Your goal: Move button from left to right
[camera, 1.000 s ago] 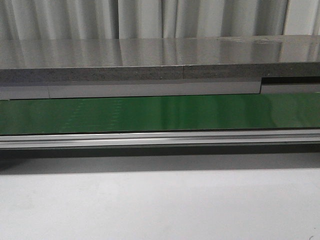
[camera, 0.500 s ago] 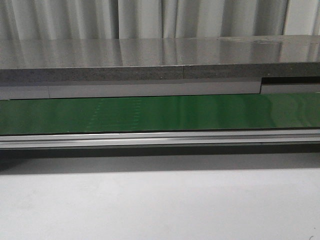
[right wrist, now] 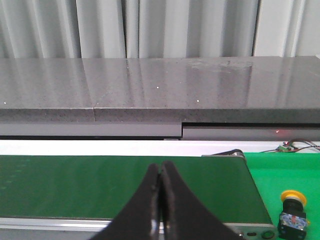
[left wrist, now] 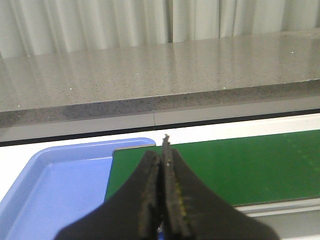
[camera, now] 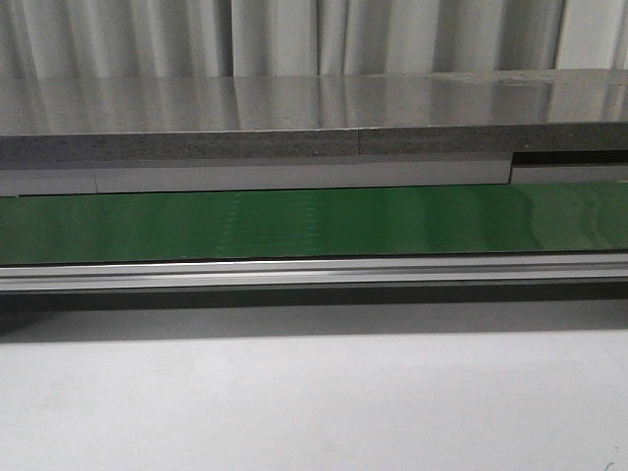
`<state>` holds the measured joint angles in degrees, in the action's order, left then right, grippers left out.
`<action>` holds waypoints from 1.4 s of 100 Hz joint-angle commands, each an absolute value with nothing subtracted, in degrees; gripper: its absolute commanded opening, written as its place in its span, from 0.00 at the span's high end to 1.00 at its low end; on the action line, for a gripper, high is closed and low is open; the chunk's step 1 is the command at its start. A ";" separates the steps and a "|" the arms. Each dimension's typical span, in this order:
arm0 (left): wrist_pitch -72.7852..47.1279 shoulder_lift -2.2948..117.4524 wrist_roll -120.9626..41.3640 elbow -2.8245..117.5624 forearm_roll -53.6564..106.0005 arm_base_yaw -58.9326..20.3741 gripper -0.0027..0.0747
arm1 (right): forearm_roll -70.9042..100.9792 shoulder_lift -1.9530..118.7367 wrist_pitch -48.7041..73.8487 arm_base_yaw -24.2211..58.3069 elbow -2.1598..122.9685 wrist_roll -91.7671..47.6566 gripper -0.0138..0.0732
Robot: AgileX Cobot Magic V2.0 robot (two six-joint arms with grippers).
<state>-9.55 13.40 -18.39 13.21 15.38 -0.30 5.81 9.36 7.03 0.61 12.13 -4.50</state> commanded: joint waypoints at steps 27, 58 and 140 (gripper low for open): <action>-4.99 13.77 -18.27 14.78 16.09 -0.85 0.99 | 2.19 2.20 -0.73 0.70 3.55 1.02 0.92; -4.99 13.77 -18.27 14.78 16.09 -0.85 0.99 | 2.08 -1.70 0.74 0.70 -0.60 1.02 0.92; -4.99 13.77 -18.27 14.78 16.09 -0.85 0.99 | 2.08 -1.70 0.60 0.65 -0.60 1.02 0.92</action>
